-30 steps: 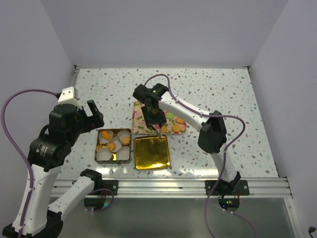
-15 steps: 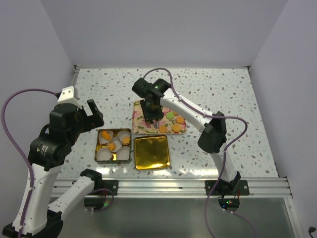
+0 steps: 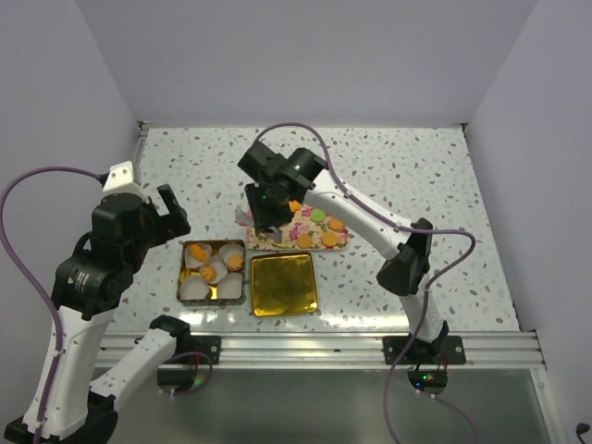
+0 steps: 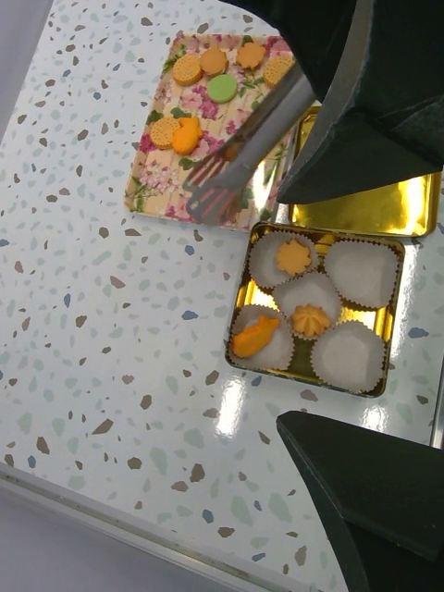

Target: Pack the cookies

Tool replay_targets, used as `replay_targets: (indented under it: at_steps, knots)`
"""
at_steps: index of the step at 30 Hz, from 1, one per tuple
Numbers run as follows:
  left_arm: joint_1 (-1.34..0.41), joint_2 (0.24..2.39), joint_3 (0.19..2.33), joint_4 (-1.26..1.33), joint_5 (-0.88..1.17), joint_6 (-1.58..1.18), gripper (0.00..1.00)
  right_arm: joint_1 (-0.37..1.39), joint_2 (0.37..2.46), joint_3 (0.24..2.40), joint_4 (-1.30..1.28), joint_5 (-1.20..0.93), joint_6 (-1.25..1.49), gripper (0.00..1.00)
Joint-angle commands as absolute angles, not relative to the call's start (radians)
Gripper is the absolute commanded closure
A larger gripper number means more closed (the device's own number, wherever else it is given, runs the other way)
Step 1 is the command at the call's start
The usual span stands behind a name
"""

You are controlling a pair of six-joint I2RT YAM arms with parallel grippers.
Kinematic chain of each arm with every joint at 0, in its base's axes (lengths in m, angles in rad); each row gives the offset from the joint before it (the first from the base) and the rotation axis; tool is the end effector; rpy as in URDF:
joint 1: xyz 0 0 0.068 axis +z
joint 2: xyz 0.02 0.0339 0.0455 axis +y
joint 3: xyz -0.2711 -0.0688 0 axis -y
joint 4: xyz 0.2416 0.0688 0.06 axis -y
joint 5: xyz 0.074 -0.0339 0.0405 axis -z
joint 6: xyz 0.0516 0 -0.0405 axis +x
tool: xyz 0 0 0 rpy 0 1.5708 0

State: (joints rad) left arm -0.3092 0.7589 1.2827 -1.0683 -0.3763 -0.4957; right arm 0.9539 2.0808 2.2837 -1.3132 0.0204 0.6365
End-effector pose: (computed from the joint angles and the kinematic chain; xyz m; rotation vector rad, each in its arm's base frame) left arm 0.1075 -0.0144 0.4097 -0.4125 2.0334 -0.0939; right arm 0.2512 0.3523 0.3450 -0.4314 2.7372 0.4440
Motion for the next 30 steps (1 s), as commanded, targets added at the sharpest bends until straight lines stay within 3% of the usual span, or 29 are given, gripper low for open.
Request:
replay_targets:
  at_steps: [1,21,30]
  knots:
    - [-0.313,0.759,1.279,-1.054,-0.394,-0.518,0.00,1.069,2.068,2.380,-1.250,-0.064,0.684,0.62]
    - [-0.313,0.721,1.307,-1.117,-0.345,-0.508,0.00,1.250,2.172,2.295,-1.074,-0.133,0.776,0.62]
    - [-0.313,0.710,1.313,-1.127,-0.338,-0.506,0.00,1.279,2.164,2.237,-1.063,-0.121,0.792,0.53]
